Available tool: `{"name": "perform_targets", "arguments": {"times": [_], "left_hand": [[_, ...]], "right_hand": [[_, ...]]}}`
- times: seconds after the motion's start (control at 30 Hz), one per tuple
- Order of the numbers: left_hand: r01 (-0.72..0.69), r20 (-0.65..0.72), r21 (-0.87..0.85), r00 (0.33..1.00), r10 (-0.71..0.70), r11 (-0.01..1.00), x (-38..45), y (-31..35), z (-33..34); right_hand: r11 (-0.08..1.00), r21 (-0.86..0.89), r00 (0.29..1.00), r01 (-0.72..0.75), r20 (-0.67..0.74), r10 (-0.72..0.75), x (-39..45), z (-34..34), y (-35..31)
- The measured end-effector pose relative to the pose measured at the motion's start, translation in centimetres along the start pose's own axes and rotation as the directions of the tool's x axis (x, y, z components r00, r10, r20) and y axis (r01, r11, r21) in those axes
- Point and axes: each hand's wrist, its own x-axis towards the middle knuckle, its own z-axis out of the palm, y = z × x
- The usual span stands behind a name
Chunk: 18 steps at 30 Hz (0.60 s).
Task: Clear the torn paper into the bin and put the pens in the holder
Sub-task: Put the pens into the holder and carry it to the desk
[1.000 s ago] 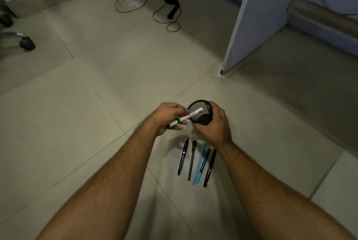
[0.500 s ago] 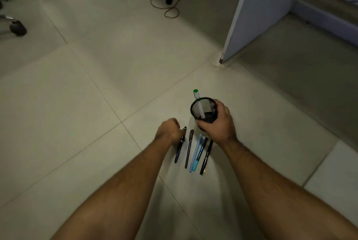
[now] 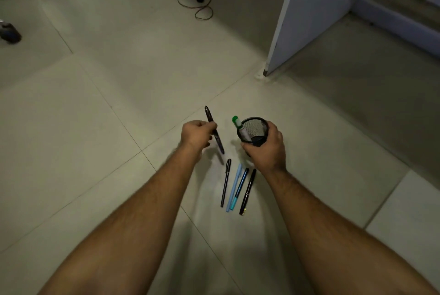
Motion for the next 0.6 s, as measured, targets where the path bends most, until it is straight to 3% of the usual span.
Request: {"name": "perform_targets", "arguments": {"times": [0.13,0.2,0.37,0.47,0.6], "left_hand": [[-0.042,0.086,-0.337,0.993,0.075,0.941,-1.3,3.5,0.3],[-0.083,0.127,-0.367,0.982,0.139,0.927,-1.8,4.0,0.9],[-0.215,0.194,-0.098,0.954,0.23,0.972,-2.7,2.2,3.1],[-0.262,0.158,0.11,0.957,0.244,0.959,-2.4,0.9,3.3],[-0.292,0.032,0.163,0.956,0.29,0.943,-2.2,-0.5,2.4]], "right_hand": [[0.999,-0.016,0.998,-0.052,-0.028,0.052,0.3,0.1,-0.2],[0.998,-0.017,0.998,-0.061,-0.029,0.061,0.2,0.4,-0.5],[0.999,0.051,1.0,-0.017,0.011,0.016,0.0,1.0,-1.5],[0.995,0.099,1.0,0.007,0.006,-0.007,0.0,0.9,-1.7],[0.997,0.078,1.0,0.005,-0.008,-0.005,0.1,0.4,-1.2]]}}
